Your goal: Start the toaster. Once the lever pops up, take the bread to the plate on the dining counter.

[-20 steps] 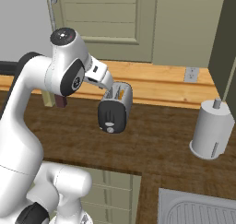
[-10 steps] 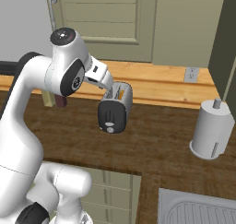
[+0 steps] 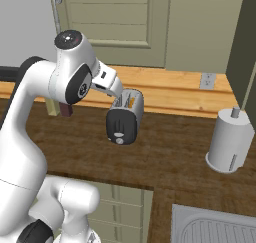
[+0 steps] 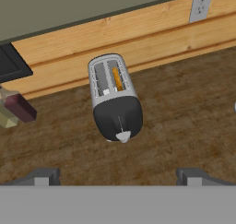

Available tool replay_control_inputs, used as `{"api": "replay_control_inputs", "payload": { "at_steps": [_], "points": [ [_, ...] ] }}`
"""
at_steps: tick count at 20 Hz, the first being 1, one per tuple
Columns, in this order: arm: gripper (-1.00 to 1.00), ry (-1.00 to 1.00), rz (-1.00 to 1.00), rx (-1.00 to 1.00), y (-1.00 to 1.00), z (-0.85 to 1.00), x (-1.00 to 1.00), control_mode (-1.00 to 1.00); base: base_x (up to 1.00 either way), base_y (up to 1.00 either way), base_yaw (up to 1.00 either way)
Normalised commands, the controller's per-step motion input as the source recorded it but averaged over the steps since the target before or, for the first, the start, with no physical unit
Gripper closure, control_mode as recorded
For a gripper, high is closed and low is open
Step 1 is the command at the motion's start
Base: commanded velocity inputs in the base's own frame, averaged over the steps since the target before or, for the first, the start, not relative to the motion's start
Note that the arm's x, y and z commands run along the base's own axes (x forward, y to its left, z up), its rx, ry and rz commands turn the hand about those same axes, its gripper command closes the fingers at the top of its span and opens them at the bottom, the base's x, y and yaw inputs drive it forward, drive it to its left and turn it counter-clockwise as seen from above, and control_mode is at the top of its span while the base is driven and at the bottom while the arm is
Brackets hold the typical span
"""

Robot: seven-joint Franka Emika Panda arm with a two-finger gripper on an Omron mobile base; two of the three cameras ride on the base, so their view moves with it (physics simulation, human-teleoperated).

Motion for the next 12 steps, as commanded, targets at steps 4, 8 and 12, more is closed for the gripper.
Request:
{"api": "replay_control_inputs", "payload": {
  "at_steps": [4,8,12],
  "points": [
    [-1.00,0.00,0.00,0.00,0.00,0.00,0.00,-1.00,0.00,0.00,0.00],
    [-1.00,0.00,0.00,0.00,0.00,0.00,0.00,-1.00,0.00,0.00,0.00],
    [-1.00,0.00,0.00,0.00,0.00,0.00,0.00,-1.00,0.00,0.00,0.00]
  ]
}}
